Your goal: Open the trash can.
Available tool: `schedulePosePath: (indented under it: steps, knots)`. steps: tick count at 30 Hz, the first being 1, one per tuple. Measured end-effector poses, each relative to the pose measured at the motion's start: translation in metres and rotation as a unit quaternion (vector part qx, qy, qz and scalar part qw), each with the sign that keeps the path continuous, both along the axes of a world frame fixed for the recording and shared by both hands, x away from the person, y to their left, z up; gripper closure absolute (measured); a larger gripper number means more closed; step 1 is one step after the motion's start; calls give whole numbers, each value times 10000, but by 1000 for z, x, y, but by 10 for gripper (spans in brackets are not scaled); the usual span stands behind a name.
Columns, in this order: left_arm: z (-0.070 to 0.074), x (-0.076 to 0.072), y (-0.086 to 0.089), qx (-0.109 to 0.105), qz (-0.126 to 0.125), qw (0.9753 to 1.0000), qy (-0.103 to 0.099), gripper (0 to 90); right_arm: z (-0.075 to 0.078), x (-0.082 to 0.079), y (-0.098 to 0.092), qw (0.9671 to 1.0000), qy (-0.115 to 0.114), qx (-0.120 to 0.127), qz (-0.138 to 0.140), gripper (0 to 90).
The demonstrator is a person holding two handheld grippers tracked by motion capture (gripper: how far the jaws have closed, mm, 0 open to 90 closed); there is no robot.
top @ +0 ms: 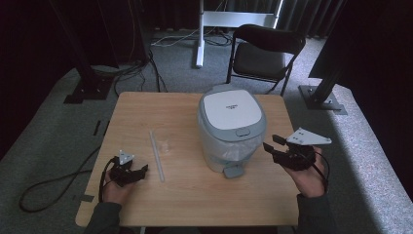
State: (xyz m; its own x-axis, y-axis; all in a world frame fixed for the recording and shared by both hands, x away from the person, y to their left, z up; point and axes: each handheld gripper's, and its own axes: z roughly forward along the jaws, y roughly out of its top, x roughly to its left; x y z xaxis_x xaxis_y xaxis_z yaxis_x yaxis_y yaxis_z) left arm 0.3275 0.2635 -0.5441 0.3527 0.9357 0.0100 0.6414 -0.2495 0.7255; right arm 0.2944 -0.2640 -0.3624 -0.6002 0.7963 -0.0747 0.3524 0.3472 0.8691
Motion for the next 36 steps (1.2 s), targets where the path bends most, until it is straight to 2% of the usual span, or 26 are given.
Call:
schedulePosePath:
  steps: [12, 15, 20, 26, 36]
  knots:
    - [0, 0, 0, -2, 0, 10000, -5, 274, 21, -12, 16, 9985, -241, -115, 480, 659]
    - [0, 0, 0, 0, 0, 10000, -2, 274, 25, -13, 20, 9979, -290, -78, 570, 690]
    - [0, 0, 0, 0, 0, 10000, -1, 274, 29, -8, 27, 9974, -305, -95, 640, 729]
    - [0, 0, 0, -3, 0, 10000, -5, 274, 35, -7, 36, 9963, -465, -114, 716, 777]
    - [0, 0, 0, 0, -1, 10000, 2, 274, 37, 8, 51, 9959, -467, 3, 768, 850]
